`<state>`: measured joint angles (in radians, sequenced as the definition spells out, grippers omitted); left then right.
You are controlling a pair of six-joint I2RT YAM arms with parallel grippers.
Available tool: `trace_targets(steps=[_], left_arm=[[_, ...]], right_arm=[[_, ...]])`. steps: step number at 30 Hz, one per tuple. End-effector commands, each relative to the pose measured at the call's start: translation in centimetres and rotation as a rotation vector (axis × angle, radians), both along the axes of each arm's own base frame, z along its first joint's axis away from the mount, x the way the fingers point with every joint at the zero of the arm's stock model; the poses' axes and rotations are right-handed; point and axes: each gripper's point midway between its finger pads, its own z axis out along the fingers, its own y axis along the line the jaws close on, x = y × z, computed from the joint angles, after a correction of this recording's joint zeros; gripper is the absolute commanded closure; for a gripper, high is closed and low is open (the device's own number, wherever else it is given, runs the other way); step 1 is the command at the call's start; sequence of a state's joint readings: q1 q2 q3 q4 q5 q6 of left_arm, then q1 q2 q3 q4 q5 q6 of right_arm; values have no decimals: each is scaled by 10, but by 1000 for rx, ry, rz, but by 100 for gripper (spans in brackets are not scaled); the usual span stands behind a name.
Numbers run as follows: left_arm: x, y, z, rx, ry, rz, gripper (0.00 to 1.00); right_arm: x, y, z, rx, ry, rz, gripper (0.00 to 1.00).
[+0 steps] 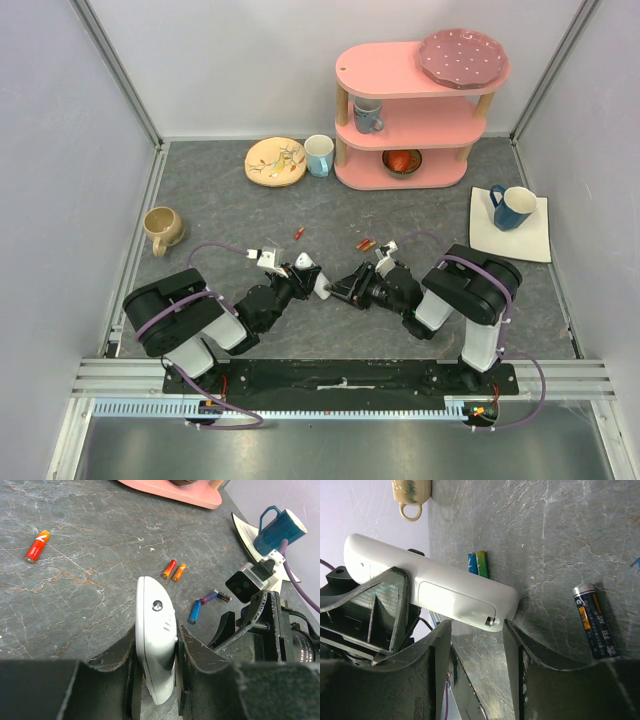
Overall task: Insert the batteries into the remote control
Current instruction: Remove the battery cover from the remote control.
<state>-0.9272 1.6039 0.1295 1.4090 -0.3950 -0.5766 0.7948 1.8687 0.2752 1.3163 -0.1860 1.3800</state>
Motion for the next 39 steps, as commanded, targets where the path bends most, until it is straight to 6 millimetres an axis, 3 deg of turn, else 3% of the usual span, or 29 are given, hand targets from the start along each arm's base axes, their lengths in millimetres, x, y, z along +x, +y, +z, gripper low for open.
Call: trace_targets(steps=[1,22,39], left_arm=[[-2,0,51,-175,-132,6,98],[-2,-3,51,-172,-134,-4,98],[-2,-4,51,-175,-130,-8,98]], right_arm=[[11,12,45,145,-140,-7,47],[14,15,59,166,-169,-1,57],[16,17,68,184,-185,-3,56]])
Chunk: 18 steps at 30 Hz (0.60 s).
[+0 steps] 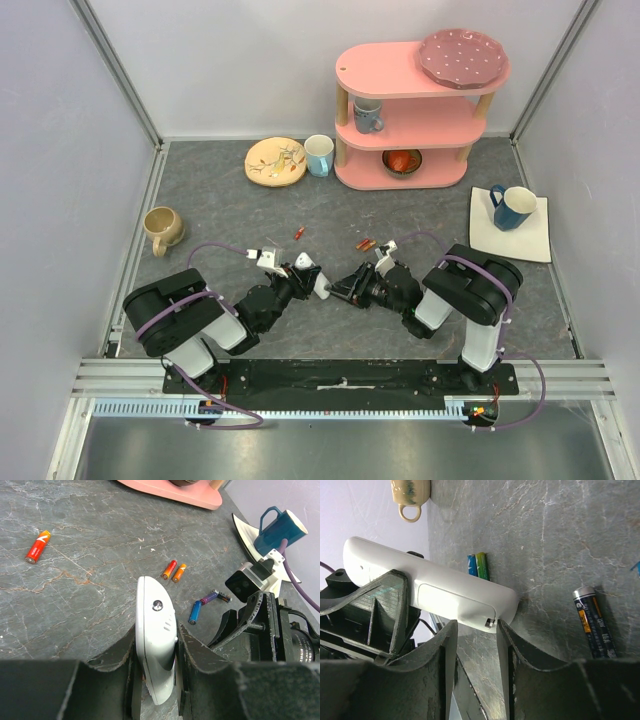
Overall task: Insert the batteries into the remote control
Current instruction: Remove the battery cover from the remote control.
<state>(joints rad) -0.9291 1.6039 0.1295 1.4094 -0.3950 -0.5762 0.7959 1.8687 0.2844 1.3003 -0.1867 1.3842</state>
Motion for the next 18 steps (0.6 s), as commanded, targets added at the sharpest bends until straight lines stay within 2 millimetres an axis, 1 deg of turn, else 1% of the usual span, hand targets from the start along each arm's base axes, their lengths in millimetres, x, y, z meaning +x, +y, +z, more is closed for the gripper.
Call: trace_targets(steps=[1,18], left_arm=[[-2,-3,51,-175,-130,-6,98],[-4,-6,48,-178,-118,-20,98]], right_arm=[[15,16,69,187,-193,-4,56],[16,18,70,208,-188,-1,57]])
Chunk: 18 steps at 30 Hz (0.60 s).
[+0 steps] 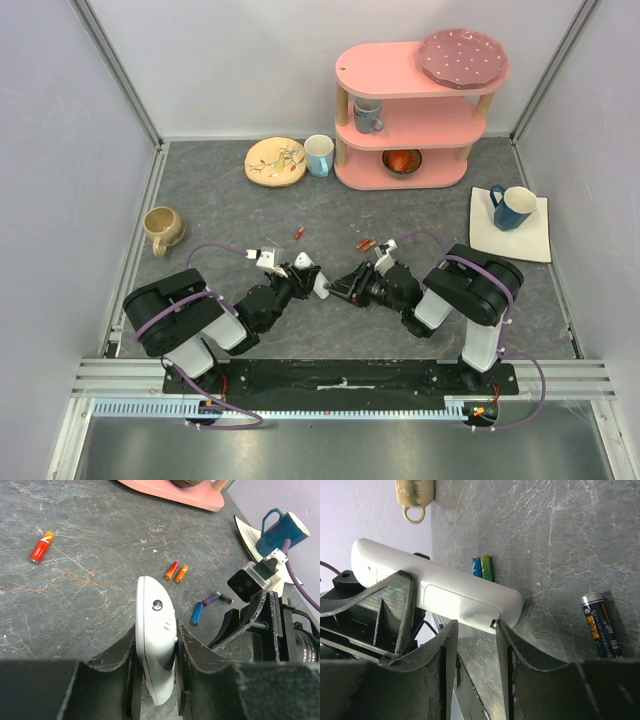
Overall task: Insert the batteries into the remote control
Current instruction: Remove the battery cover from the remote control.
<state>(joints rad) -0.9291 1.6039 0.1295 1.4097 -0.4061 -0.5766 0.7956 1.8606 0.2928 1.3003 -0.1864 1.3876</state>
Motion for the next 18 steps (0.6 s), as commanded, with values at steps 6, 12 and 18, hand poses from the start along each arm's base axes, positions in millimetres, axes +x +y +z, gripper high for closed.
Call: trace_targets(steps=[6,12,18], left_arm=[[-6,-8,46,-175,-115,-33,98],[-6,-7,42,-168,-106,-28,98],[-5,-6,43,-163,-114,-23,98]], right_arm=[[13,17,68,201,-189,2,60],[13,15,69,202,-190,1,61],[12,14,72,207,-194,-3,62]])
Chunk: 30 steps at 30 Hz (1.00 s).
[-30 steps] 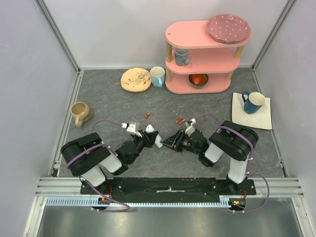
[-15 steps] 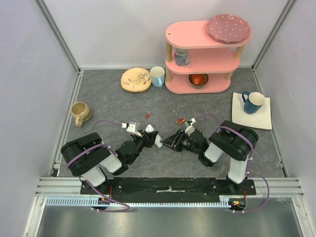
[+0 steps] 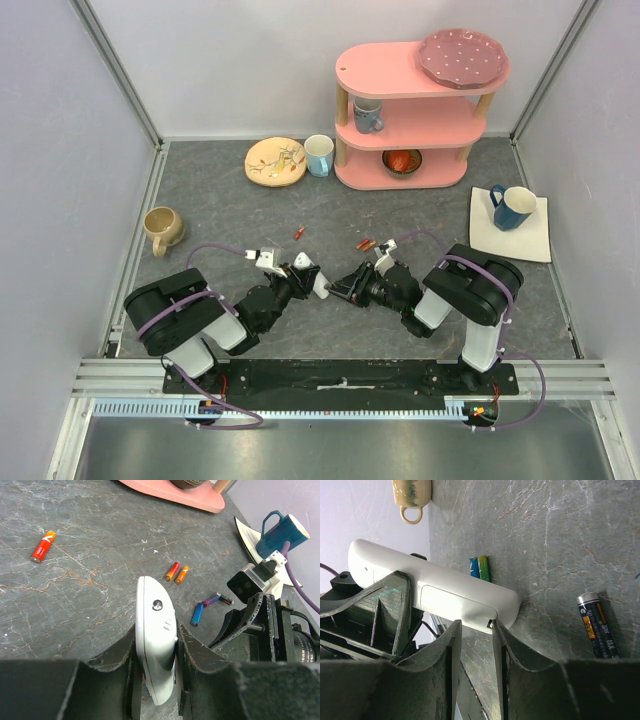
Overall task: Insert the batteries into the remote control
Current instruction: Remove the battery cover from the remote control.
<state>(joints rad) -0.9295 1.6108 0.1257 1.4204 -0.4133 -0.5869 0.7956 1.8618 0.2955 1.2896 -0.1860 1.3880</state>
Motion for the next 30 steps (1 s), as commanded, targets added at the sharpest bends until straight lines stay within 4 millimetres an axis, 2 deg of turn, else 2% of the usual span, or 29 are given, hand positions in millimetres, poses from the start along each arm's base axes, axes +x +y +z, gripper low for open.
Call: trace_targets(steps=[1,30], left_arm=[[-6,-7,43,-147,-121,-30,98],[-5,-3,35,-99,-123,-1,98]], right_arm=[[12,14,74,212,-199,-1,62],[7,8,80,218,-207,-7,63]])
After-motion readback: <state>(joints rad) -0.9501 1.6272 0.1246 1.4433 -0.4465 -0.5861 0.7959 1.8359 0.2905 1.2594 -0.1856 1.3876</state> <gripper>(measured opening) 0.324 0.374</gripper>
